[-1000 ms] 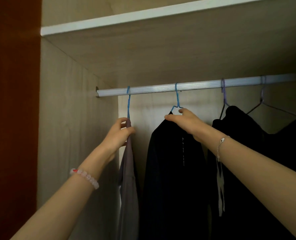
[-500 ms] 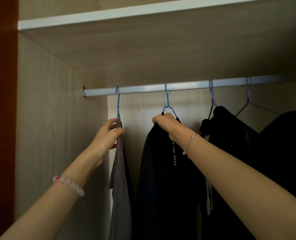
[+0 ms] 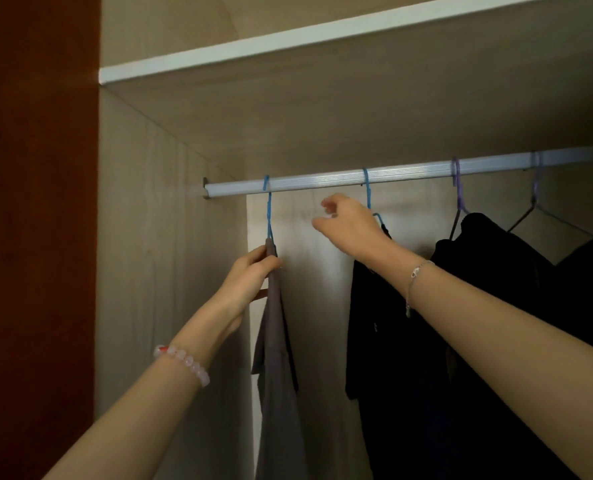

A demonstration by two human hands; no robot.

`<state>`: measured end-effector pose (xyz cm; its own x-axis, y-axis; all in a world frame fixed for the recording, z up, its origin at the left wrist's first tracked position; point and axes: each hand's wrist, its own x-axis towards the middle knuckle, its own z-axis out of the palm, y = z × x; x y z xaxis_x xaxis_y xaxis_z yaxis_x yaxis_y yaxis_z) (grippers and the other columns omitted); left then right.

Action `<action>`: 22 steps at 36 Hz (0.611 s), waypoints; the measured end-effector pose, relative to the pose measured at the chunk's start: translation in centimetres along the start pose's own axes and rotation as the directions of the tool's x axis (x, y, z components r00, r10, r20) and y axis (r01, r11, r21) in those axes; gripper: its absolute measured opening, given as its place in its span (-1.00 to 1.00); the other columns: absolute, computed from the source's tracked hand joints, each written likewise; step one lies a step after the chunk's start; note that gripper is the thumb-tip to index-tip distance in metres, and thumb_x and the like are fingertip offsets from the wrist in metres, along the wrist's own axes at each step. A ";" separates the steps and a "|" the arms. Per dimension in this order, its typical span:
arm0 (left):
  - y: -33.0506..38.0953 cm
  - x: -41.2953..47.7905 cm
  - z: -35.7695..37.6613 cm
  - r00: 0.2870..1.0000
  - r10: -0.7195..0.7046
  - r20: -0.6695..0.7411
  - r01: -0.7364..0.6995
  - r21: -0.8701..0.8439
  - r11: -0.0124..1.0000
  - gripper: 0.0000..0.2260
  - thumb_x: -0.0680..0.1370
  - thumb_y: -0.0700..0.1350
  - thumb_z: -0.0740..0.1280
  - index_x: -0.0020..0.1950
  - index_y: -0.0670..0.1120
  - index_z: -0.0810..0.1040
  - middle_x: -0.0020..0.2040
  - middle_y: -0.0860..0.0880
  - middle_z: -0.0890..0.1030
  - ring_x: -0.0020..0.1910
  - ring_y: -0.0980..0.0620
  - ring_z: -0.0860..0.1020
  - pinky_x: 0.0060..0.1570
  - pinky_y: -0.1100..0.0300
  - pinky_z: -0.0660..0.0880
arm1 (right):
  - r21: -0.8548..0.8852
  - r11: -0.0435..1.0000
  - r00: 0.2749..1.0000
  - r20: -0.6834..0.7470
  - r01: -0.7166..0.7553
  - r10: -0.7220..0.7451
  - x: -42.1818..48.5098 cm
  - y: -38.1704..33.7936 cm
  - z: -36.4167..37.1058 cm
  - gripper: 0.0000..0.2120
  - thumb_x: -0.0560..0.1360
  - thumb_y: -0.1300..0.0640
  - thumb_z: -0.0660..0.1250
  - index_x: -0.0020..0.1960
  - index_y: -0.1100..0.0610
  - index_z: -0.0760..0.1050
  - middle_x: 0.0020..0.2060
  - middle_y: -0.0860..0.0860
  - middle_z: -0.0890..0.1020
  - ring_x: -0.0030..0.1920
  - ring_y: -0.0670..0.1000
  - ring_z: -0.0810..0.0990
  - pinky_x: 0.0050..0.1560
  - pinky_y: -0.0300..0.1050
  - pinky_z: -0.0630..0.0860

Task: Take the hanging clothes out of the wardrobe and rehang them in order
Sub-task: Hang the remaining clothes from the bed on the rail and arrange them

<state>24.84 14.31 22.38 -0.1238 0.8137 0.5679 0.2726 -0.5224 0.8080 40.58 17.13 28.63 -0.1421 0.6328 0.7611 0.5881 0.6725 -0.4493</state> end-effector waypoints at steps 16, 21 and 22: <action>-3.8 0.0 -4.5 0.995 -0.053 -0.086 0.055 0.023 0.998 -0.81 0.60 -0.10 0.17 -0.05 0.01 0.58 0.17 -0.06 0.60 0.04 0.01 0.57 -0.07 0.14 0.52 | 0.013 0.981 0.954 0.237 -0.193 0.185 2.1 -0.5 5.2 -0.87 0.51 0.21 0.19 -0.18 0.23 0.41 -0.15 0.18 0.48 -0.10 0.13 0.51 -0.16 -0.14 0.39; -3.9 1.1 -5.6 0.985 0.022 -0.169 -0.006 0.096 0.995 -0.84 0.60 -0.18 0.17 -0.05 -0.04 0.54 0.02 -0.04 0.58 -0.08 0.04 0.54 -0.16 0.20 0.44 | -0.061 0.990 0.969 0.204 -0.130 0.140 3.3 -0.4 4.8 -0.76 0.51 0.26 0.17 0.06 0.35 0.52 -0.13 0.18 0.49 -0.05 0.18 0.55 -0.14 -0.12 0.42; -3.8 1.3 -5.8 0.982 0.036 -0.186 -0.017 0.106 0.994 -0.84 0.59 -0.19 0.17 -0.07 -0.04 0.53 -0.01 -0.04 0.57 -0.11 0.05 0.53 -0.19 0.22 0.42 | -0.062 0.990 0.971 0.198 -0.127 0.137 3.6 -0.5 4.7 -0.75 0.51 0.25 0.16 0.07 0.36 0.51 -0.13 0.18 0.49 -0.07 0.17 0.53 -0.14 -0.11 0.42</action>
<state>18.09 15.91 20.95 -0.2896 0.7324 0.6163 0.3739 -0.5062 0.7772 36.02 20.90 29.39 -0.2149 0.7822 0.5848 0.6497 0.5616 -0.5123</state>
